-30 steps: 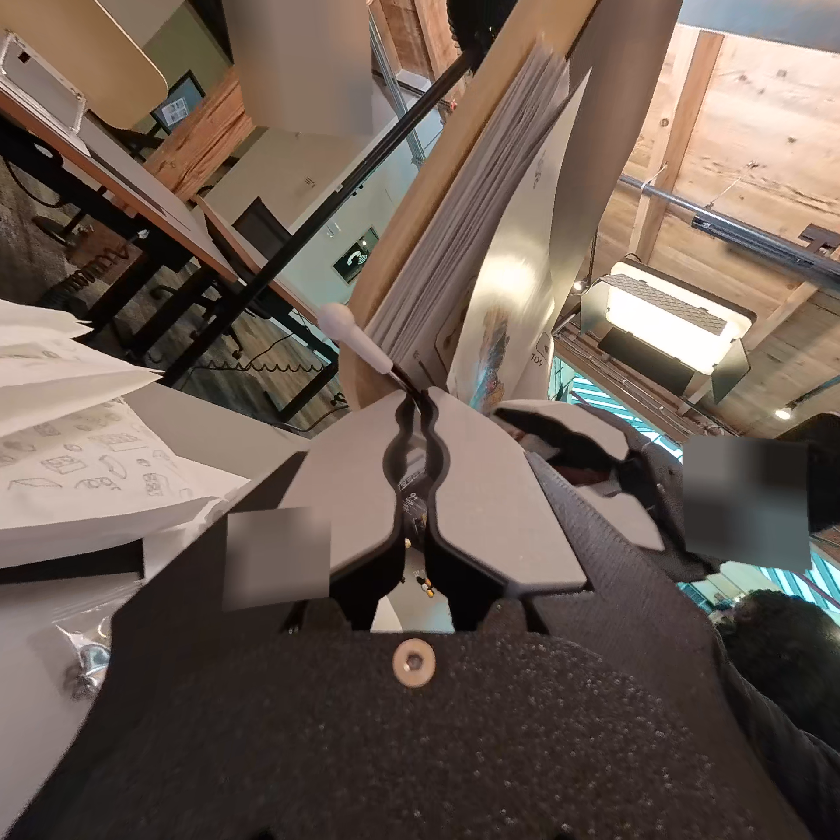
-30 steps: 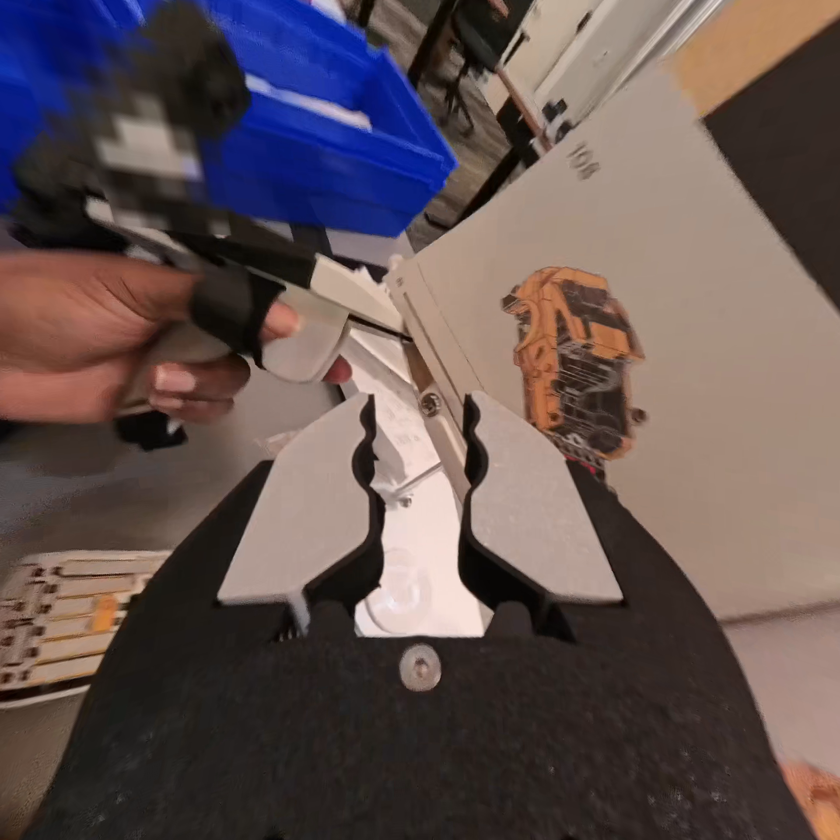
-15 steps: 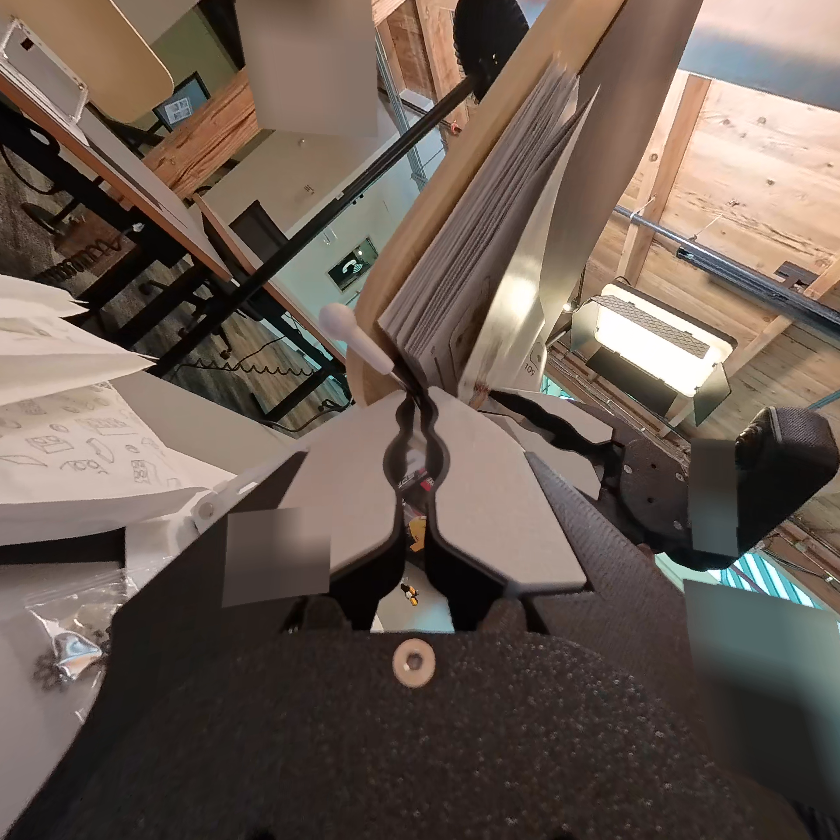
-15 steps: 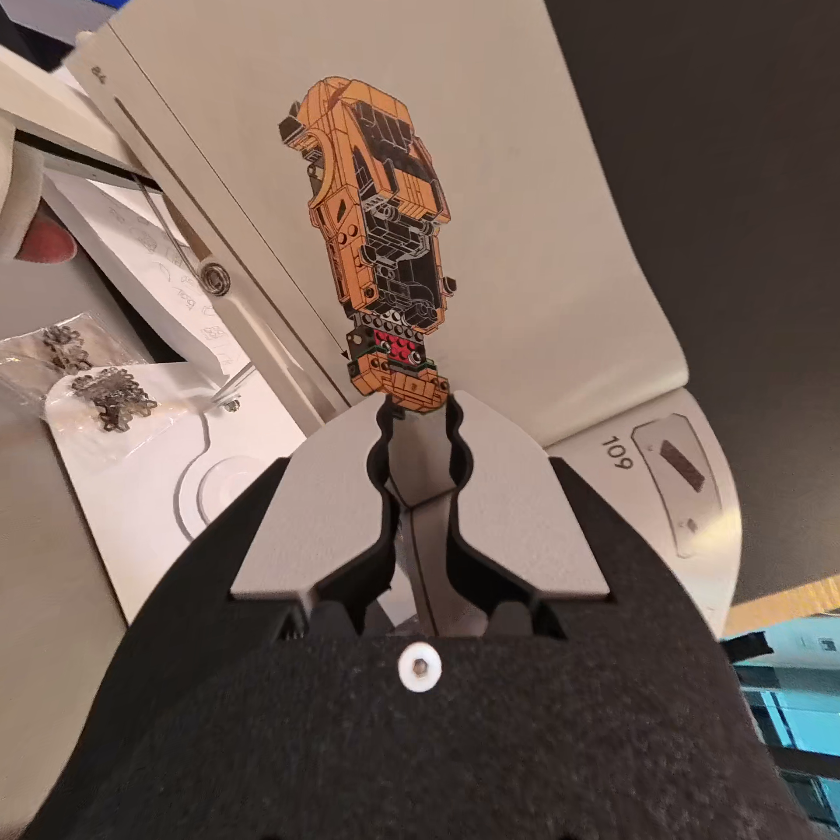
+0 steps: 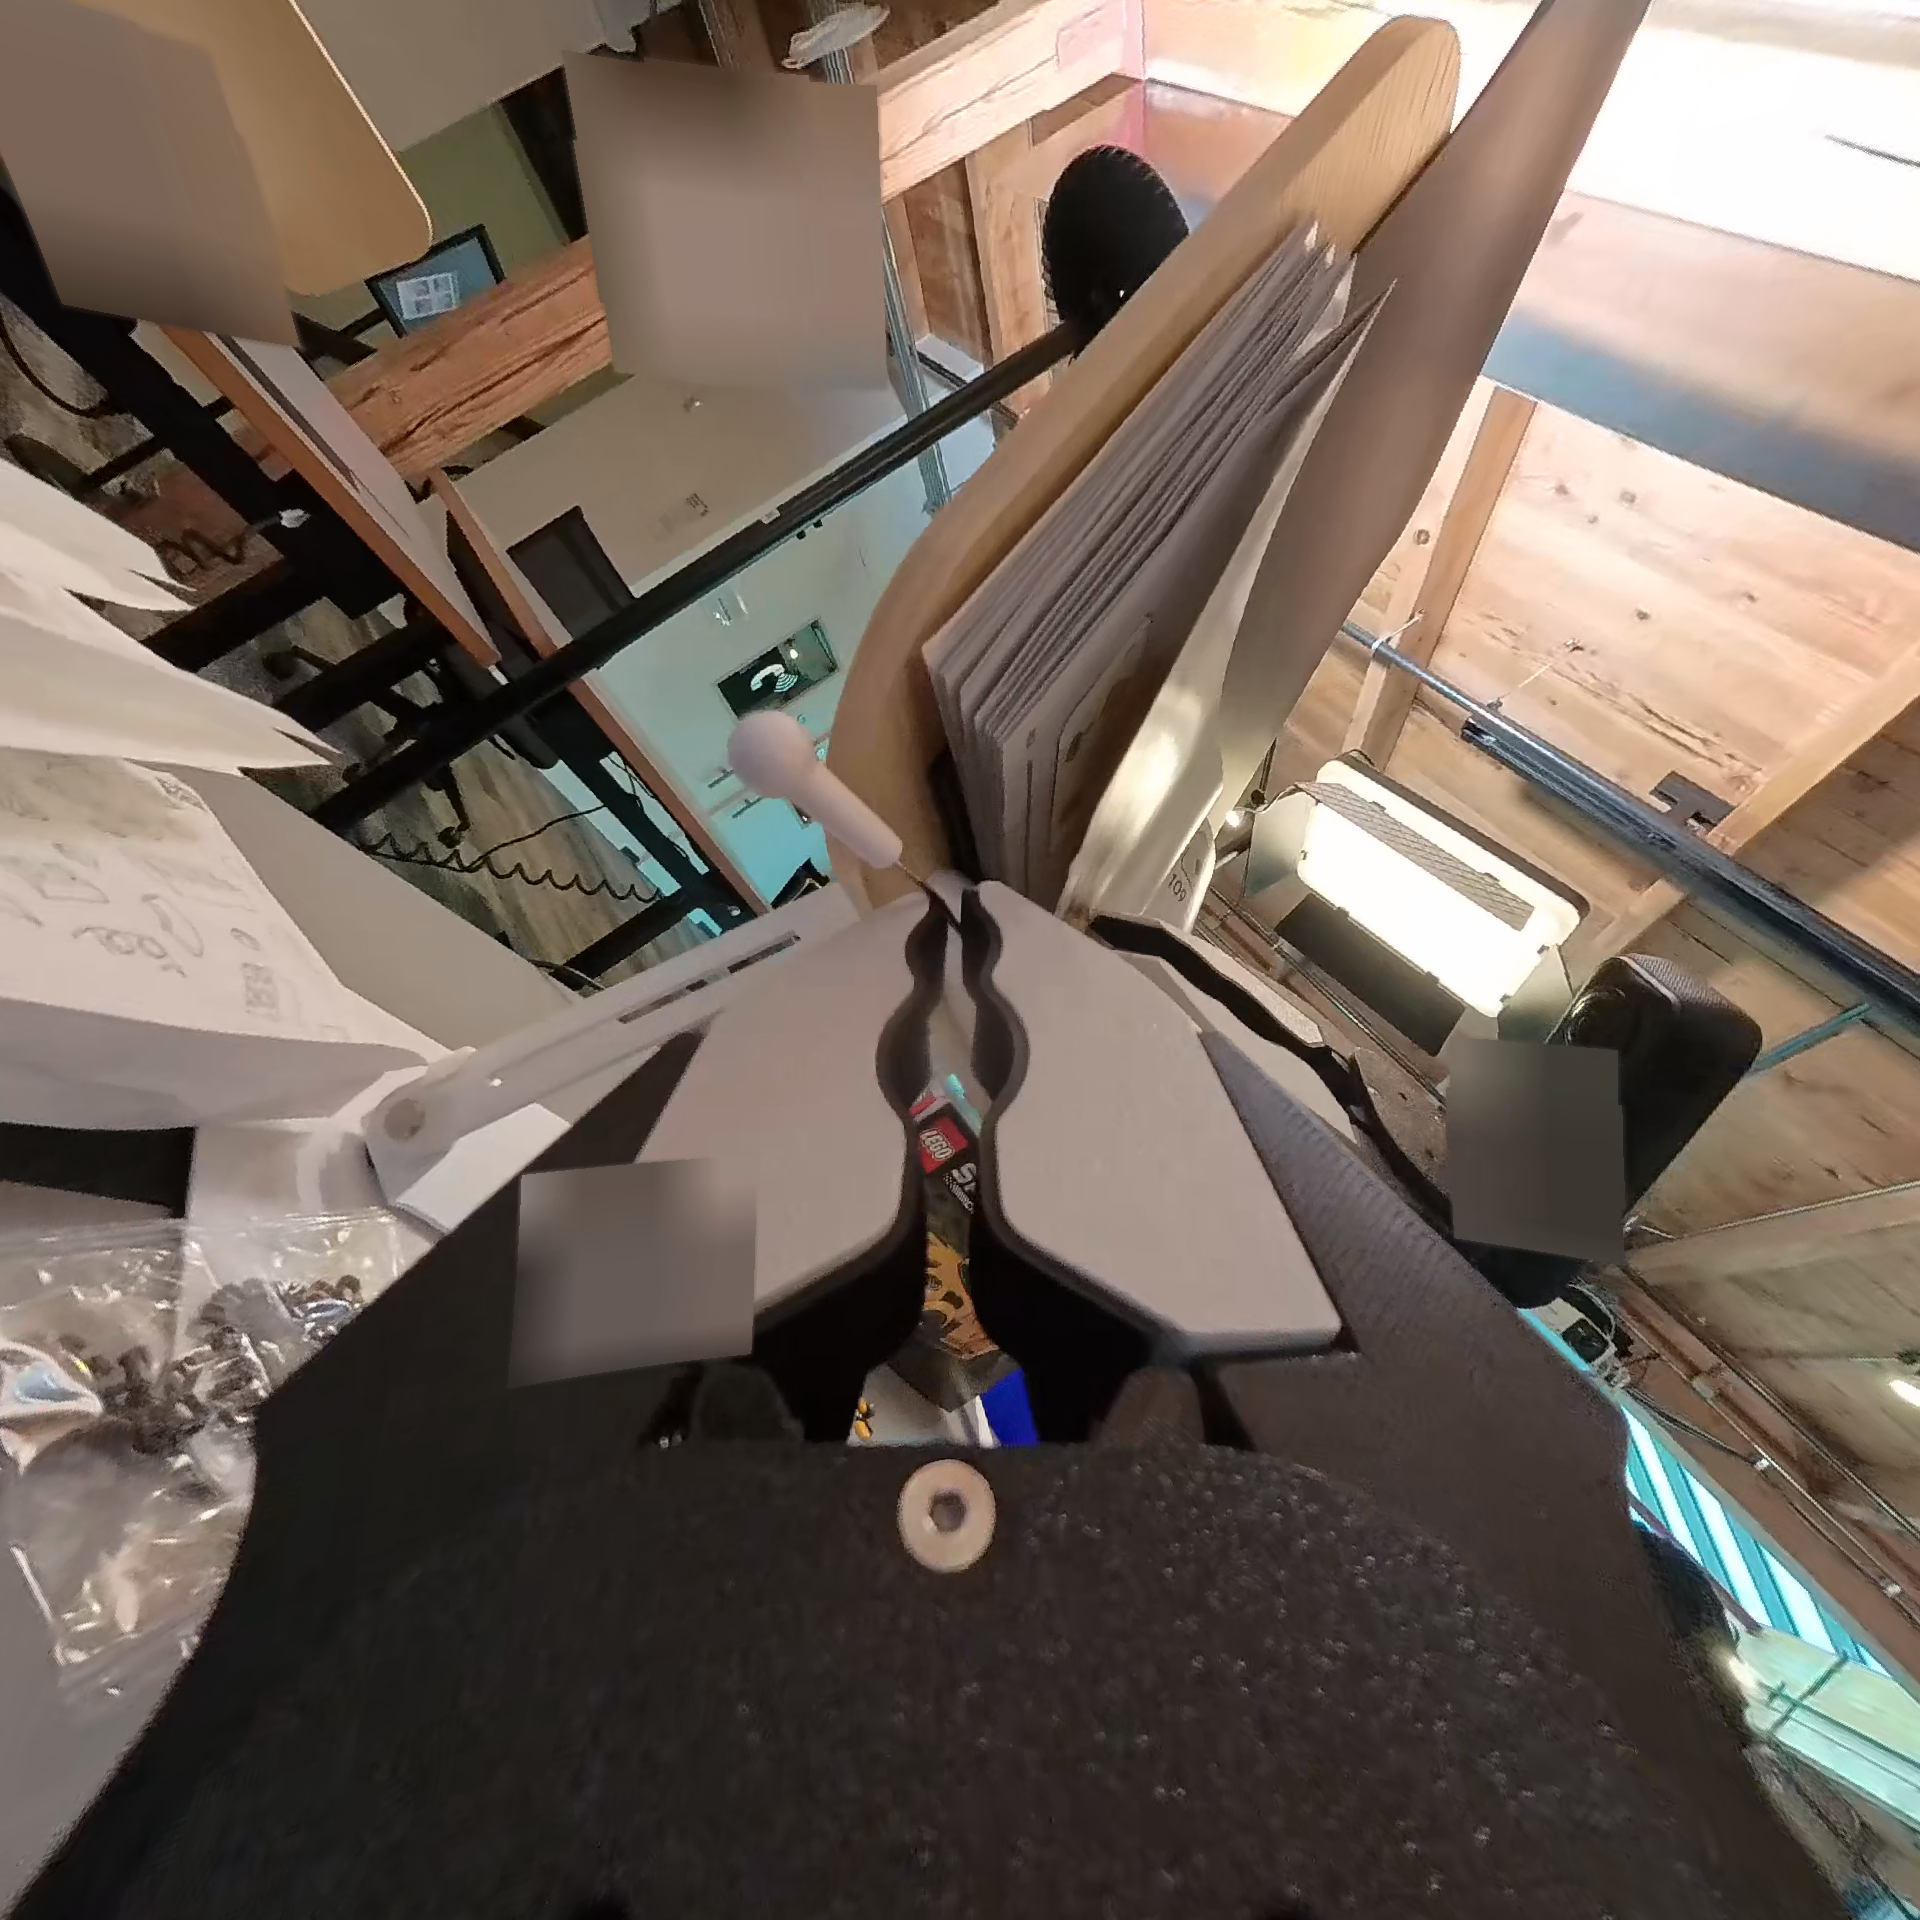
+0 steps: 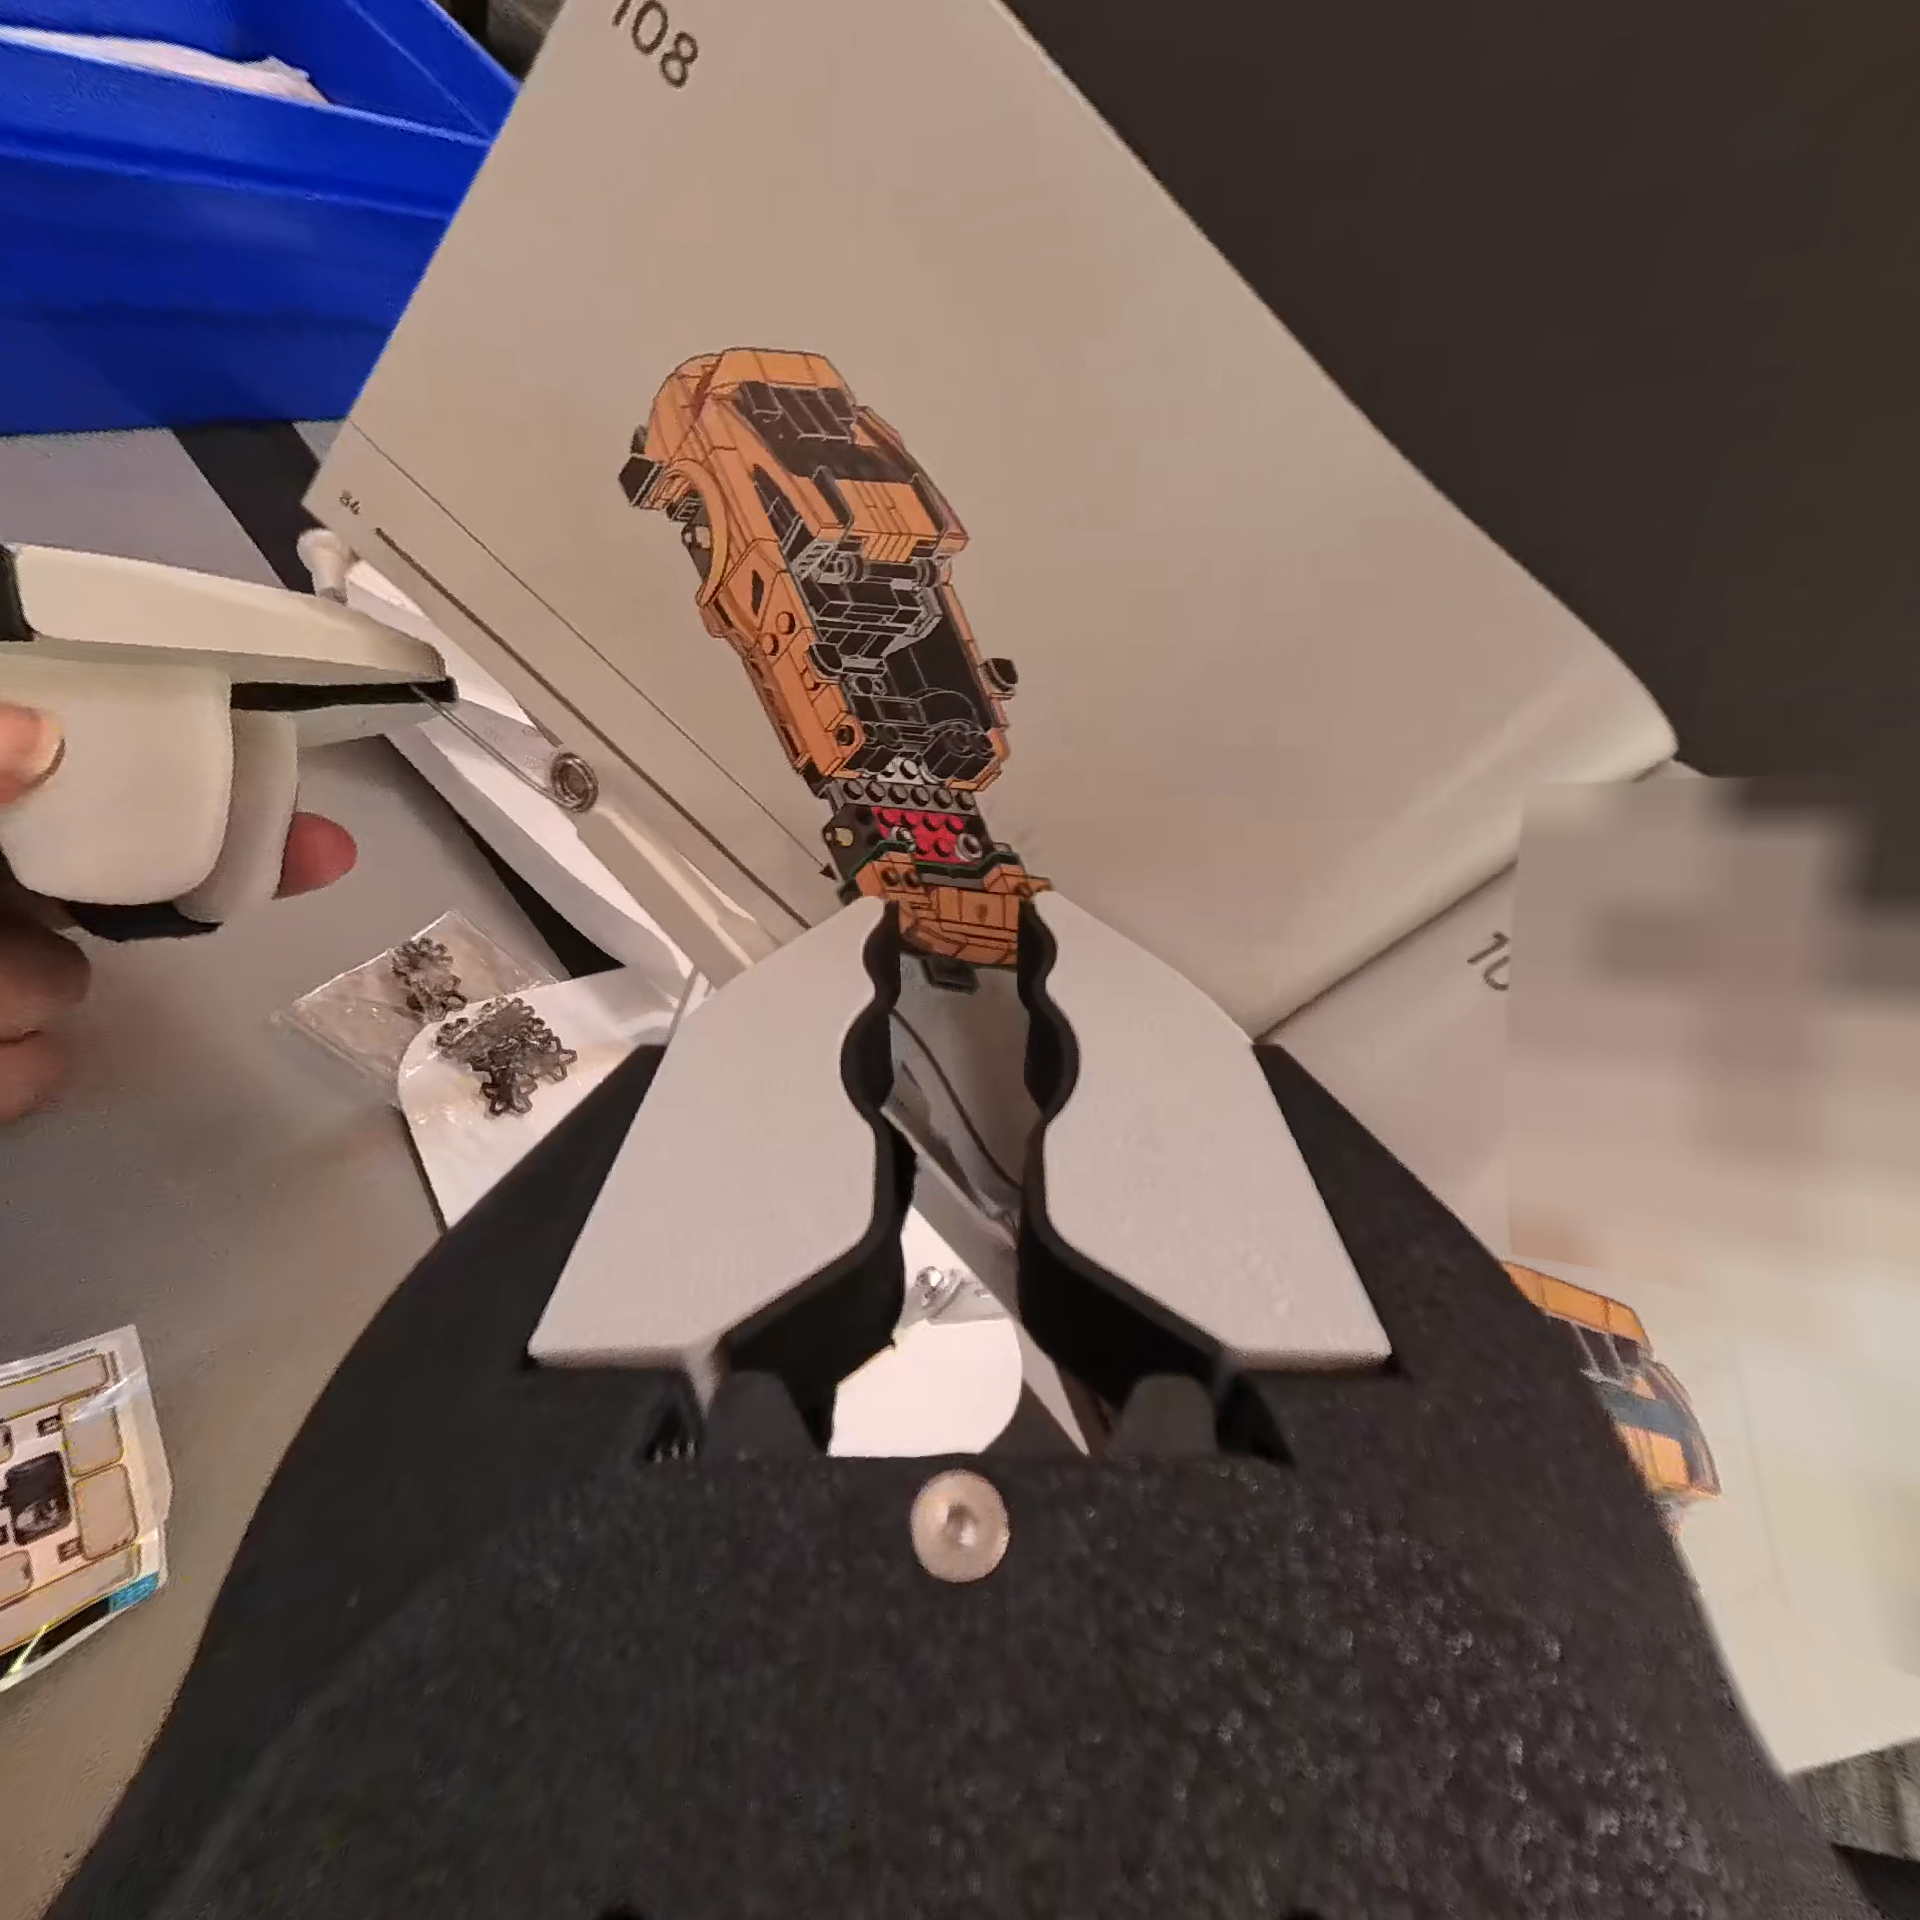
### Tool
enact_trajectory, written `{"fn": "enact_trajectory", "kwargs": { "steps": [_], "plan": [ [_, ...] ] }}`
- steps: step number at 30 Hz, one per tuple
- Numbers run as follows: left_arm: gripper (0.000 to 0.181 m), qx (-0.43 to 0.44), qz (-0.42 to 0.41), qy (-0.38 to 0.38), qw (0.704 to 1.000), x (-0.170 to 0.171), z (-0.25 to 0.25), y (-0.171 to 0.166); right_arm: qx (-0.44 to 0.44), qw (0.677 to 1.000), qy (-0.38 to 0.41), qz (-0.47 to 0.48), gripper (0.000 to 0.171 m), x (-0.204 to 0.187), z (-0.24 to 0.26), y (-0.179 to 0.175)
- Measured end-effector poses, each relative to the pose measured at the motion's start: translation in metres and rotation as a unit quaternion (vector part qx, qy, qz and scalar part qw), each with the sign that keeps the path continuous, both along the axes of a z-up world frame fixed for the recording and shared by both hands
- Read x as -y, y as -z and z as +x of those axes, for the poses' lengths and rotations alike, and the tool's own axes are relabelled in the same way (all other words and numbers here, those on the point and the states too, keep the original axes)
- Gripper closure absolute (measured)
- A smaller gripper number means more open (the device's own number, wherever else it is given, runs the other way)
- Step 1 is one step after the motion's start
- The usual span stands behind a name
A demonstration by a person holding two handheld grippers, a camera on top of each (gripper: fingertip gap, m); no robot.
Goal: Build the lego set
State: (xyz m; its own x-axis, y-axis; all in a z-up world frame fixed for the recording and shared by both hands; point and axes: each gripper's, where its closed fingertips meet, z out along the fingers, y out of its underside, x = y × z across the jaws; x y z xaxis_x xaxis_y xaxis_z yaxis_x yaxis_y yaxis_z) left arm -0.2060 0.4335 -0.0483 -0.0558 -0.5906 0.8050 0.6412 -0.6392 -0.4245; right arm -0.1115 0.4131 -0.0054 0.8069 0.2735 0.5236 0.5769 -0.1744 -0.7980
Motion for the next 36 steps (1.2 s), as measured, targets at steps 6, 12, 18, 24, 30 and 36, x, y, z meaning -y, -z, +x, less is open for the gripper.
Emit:
{"fn": "enact_trajectory", "kwargs": {
  "steps": [6, 12, 18, 24, 30, 36],
  "plan": [
    [0.178, 0.003, 0.000, 0.003, 1.000, 0.000, 0.000, 0.000, 0.007, 1.000, 0.002, 0.002, 0.150, -0.001, -0.003, 0.003],
    [0.178, 0.001, 0.003, 0.003, 1.000, 0.000, 0.001, 0.000, 0.014, 1.000, 0.000, 0.004, 0.150, 0.000, -0.006, 0.005],
    [0.178, -0.016, 0.019, -0.005, 1.000, 0.000, 0.001, -0.004, 0.040, 0.999, -0.019, 0.028, 0.147, 0.007, -0.022, 0.006],
    [0.178, -0.022, 0.023, -0.006, 0.999, 0.000, 0.001, -0.004, 0.122, 0.989, -0.041, 0.071, 0.144, 0.008, -0.049, 0.012],
    [0.178, -0.017, 0.020, -0.004, 1.000, 0.000, 0.001, -0.003, 0.212, 0.966, -0.029, 0.142, 0.123, -0.019, -0.080, -0.017],
    [0.178, -0.012, 0.017, -0.001, 1.000, 0.000, 0.001, -0.004, 0.165, 0.978, 0.024, 0.125, 0.088, -0.059, -0.080, -0.052]
  ]
}}
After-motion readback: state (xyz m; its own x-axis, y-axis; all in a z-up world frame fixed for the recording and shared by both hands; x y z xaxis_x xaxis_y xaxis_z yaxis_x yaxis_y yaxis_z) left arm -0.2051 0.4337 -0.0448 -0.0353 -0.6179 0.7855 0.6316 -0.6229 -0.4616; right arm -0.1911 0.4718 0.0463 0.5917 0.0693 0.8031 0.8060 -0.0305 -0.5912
